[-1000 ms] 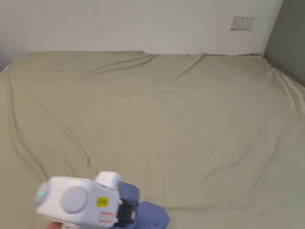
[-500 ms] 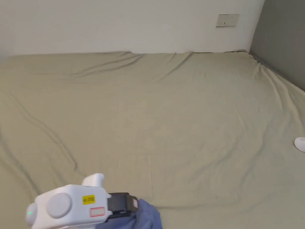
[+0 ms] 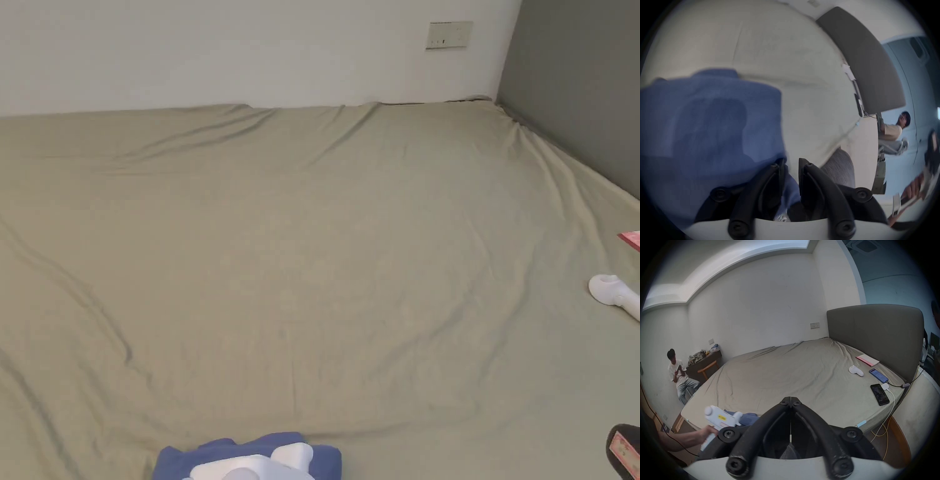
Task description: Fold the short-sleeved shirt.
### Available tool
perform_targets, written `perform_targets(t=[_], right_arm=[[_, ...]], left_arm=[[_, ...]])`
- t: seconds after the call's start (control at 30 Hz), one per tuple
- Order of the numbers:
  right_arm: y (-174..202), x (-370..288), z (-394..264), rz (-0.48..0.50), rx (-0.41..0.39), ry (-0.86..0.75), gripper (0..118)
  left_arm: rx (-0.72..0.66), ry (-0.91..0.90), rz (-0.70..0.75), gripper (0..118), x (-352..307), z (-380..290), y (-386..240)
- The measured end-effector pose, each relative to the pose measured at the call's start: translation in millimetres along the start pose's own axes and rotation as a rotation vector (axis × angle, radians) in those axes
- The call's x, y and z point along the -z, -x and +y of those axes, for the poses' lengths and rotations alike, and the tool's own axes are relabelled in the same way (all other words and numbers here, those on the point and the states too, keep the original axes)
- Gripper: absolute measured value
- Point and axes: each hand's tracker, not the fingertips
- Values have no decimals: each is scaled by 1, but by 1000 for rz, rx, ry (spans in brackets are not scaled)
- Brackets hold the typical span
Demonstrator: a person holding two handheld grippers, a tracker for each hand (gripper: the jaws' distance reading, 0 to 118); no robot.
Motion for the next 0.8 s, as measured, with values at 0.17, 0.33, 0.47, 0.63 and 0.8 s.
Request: perform_targets(t=[0.17,0.33,0.47,0.63,0.8], right_arm=[[5,9,6,8,-20,13,0],[35,55,6,192,14,82,0],[78,127,-16,349,105,337,0],[143,208,-99,463,11,641,0],[162,239,-159,293,-155,760,0]], left_arm=[[-111,-80,-135,13,-23,16,15],[-105,-273,-297,100,-131,2,53],[-169,-440,-250,101,-211,-27,112],[-340,-450,-175,101,-227,-55,204],[-369,-389,-277,101,-198,-54,204]])
